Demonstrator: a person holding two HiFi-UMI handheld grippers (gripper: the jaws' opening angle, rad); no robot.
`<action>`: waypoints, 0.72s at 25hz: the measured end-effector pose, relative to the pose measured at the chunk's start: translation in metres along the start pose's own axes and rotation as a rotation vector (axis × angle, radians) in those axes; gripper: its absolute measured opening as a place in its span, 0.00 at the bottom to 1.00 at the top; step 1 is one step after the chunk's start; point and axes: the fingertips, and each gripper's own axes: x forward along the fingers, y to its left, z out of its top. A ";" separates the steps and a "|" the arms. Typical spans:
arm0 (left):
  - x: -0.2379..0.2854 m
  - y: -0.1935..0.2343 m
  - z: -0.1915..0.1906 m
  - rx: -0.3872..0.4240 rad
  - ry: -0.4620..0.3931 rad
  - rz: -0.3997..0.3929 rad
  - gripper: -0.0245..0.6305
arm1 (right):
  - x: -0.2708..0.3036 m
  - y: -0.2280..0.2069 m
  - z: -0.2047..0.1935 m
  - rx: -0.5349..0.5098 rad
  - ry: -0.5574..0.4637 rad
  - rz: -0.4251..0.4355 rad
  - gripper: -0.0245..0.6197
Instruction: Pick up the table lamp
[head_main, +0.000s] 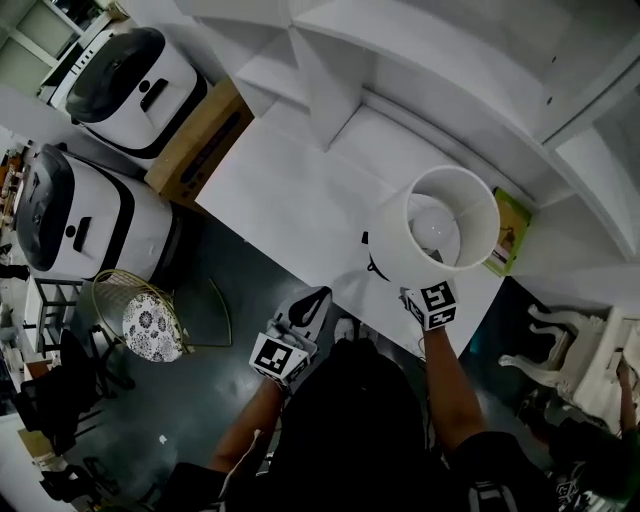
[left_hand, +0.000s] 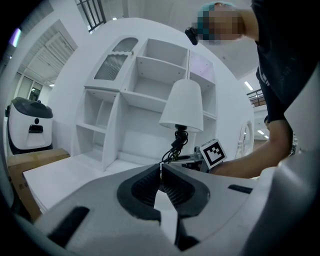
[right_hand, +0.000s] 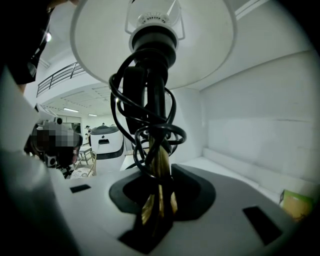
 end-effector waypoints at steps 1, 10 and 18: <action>-0.001 0.000 0.000 0.006 -0.003 -0.001 0.07 | -0.003 0.002 0.004 -0.002 -0.001 0.004 0.21; 0.001 0.007 0.022 -0.001 -0.016 0.019 0.07 | -0.020 0.010 0.030 -0.014 -0.011 0.006 0.21; 0.002 0.015 0.039 0.005 -0.041 0.016 0.07 | -0.028 0.021 0.050 -0.026 -0.009 0.025 0.21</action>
